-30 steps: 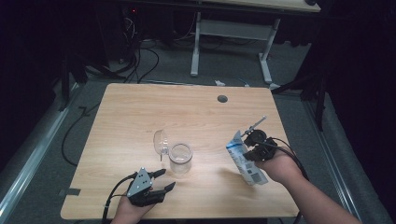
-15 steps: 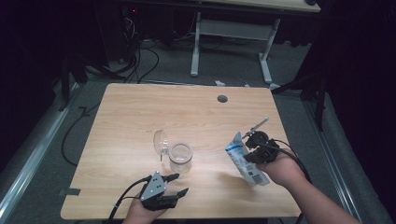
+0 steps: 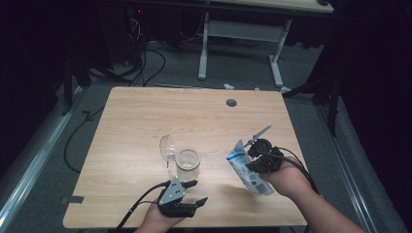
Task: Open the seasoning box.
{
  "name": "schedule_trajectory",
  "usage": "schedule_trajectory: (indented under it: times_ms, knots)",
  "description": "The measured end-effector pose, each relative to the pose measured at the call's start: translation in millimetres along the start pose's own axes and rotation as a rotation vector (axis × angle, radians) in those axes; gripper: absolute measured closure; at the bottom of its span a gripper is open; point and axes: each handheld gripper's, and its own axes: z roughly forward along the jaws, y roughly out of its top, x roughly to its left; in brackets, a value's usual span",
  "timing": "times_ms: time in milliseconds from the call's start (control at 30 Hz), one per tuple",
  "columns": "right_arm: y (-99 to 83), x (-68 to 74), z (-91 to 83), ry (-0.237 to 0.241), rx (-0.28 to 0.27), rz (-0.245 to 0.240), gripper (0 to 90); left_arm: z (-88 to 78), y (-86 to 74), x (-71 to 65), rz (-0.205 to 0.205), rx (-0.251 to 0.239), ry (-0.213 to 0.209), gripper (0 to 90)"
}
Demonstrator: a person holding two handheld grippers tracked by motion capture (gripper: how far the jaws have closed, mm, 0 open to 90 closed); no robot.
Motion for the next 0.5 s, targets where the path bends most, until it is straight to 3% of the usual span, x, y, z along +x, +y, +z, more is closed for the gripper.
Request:
schedule_trajectory:
  times_ms: [200, 333, 500]
  knots:
    - [5.4, 8.5, 1.5, 0.018, 0.004, -0.002, 90.0, 12.8, 3.3, -5.7, 0.020, -0.005, 0.003, 33.9]
    - [8.9, 9.1, 1.2, 0.023, 0.011, -0.016, 90.0, 18.9, 6.0, -7.7, 0.019, -0.001, -0.008, 33.7]
    - [11.2, 7.8, 2.7, 0.032, 0.031, 0.002, 90.0, 21.8, 7.4, -8.3, 0.021, -0.013, 0.002, 33.3]
